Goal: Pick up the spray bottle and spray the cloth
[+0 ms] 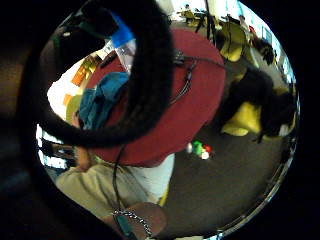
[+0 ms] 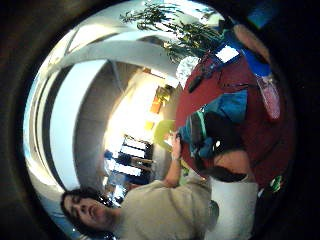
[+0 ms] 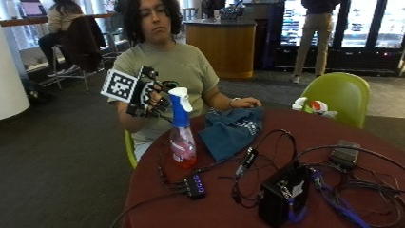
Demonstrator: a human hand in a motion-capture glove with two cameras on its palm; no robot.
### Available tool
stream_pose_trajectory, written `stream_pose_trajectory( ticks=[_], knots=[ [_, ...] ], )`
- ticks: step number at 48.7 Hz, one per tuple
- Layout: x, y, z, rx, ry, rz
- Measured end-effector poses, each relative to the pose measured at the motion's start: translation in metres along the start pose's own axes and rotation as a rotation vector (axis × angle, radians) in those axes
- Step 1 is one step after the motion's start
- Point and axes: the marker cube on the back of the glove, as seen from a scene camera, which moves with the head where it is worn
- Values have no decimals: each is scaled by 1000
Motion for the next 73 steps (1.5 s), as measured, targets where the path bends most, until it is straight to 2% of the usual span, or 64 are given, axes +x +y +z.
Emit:
stream_pose_trajectory(
  ticks=[8, 10, 14, 18, 25, 35, 40, 44, 48, 56, 62, 67, 73],
  knots=[
    [20, -27, 17, 264, -257, 68],
    [24, -33, 20, 286, -304, 80],
    [29, -35, 27, 302, -387, 14],
    [29, -50, 32, 436, -433, 65],
    [32, -67, 38, 505, -429, 119],
    [35, -72, 41, 471, -415, 141],
    [40, -63, 44, 389, -377, 67],
    [36, -61, 43, 395, -344, 132],
    [31, -52, 41, 414, -285, 59],
    [22, -22, 35, 262, -68, -98],
    [10, 2, 37, 175, 115, -17],
    [9, 32, 33, -4, 281, -101],
    [7, 54, 23, -83, 450, -111]
  ],
)
